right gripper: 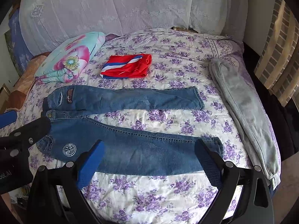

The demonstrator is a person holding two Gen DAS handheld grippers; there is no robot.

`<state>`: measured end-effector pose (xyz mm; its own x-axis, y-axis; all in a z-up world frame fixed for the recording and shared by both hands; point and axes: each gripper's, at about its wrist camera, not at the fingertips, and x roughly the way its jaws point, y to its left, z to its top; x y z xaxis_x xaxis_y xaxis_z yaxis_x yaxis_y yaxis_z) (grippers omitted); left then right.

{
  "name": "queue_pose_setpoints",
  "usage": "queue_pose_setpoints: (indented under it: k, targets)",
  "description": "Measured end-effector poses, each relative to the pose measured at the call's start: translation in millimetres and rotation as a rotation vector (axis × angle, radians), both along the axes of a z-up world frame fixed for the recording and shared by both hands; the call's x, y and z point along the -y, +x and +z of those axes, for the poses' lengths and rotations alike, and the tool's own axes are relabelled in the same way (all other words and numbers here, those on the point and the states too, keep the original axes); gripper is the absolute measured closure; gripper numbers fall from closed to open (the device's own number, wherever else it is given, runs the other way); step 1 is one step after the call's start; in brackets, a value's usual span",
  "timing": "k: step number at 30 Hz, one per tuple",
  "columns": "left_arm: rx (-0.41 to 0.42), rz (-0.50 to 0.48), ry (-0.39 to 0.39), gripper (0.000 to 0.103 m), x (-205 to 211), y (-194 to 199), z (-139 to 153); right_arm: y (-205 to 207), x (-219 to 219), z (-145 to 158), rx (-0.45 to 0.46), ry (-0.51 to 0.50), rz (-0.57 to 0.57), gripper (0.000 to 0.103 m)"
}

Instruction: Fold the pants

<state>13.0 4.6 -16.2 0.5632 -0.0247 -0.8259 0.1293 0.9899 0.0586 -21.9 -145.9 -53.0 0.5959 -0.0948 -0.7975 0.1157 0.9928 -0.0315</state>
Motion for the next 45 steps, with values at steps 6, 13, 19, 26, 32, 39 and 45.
queue_pose_setpoints:
  k: [6, 13, 19, 26, 32, 39, 45]
  targets:
    - [-0.003, 0.000, 0.000, 0.005, 0, 2, 0, 2, -2, 0, 0.000, 0.000, 0.000, 0.006]
    - [-0.005, 0.000, -0.001, 0.005, 1, 3, 0, 4, -2, -1, -0.005, 0.001, 0.001, 0.006]
    - [-0.007, 0.000, -0.003, 0.005, 0, 3, 1, 4, -4, 0, -0.005, -0.001, 0.001, 0.006]
    - [-0.007, -0.001, -0.003, 0.005, 0, 4, 1, 5, -5, 0, -0.005, -0.002, 0.002, 0.006]
    - [-0.008, -0.001, -0.004, 0.005, -1, 4, 1, 4, -6, 0, -0.006, -0.002, 0.002, 0.006]
    - [-0.015, -0.003, -0.005, 0.005, 1, 5, -5, 5, -6, -1, -0.005, -0.004, 0.001, 0.006]
    - [-0.022, -0.004, -0.008, 0.005, 1, 5, -9, 11, -8, -11, -0.016, -0.005, 0.005, 0.006]
